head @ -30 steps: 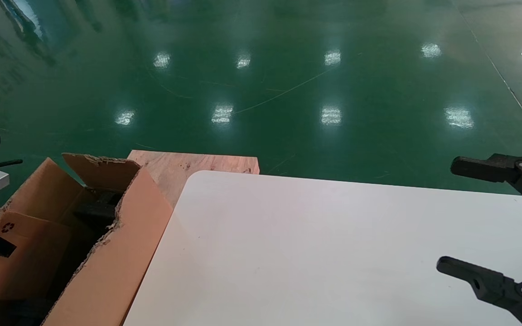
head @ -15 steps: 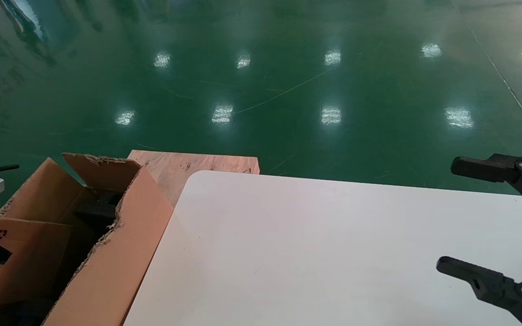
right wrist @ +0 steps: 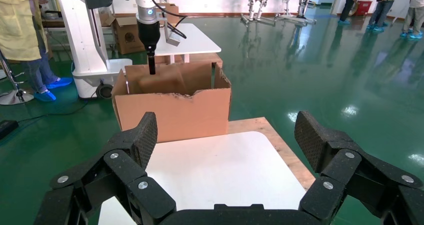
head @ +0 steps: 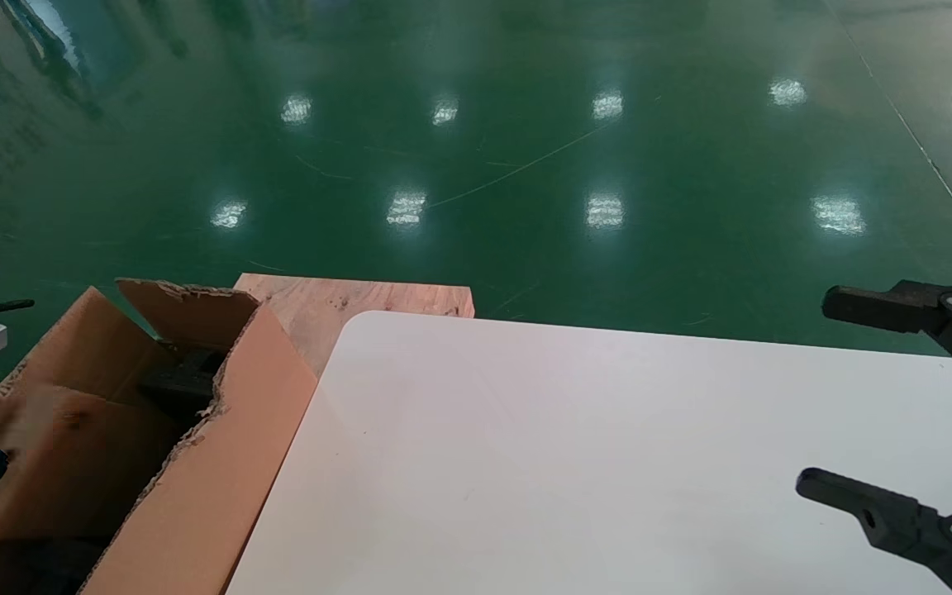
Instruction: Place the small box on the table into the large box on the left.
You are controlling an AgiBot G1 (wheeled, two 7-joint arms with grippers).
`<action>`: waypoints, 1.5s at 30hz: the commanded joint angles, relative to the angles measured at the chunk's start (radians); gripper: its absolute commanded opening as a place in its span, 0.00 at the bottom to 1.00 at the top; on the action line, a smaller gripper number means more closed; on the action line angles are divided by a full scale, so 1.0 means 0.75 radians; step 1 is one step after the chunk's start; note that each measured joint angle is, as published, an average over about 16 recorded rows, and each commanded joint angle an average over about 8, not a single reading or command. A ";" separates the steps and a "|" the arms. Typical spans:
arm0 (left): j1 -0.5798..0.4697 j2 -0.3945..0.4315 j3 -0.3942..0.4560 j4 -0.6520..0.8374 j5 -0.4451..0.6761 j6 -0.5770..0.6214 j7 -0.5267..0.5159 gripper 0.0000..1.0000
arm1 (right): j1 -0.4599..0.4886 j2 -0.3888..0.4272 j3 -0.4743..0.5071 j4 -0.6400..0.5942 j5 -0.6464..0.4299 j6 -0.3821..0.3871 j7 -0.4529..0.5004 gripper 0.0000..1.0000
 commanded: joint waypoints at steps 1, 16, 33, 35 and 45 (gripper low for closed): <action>-0.001 0.000 0.000 -0.001 0.001 0.000 0.000 1.00 | 0.000 0.000 0.000 0.000 0.000 0.000 0.000 1.00; -0.071 0.027 -0.061 -0.186 -0.010 -0.094 0.142 1.00 | 0.000 0.000 0.000 0.000 0.000 0.000 0.000 1.00; -0.105 0.234 -0.229 -0.543 -0.156 -0.307 0.306 1.00 | 0.000 0.000 0.000 0.000 0.000 0.000 0.000 1.00; -0.096 0.275 -0.247 -0.542 -0.174 -0.330 0.311 1.00 | 0.000 0.000 0.000 0.000 0.000 0.000 0.000 1.00; -0.076 0.357 -0.295 -0.552 -0.212 -0.382 0.319 1.00 | 0.000 0.000 0.000 0.000 0.001 0.001 0.000 1.00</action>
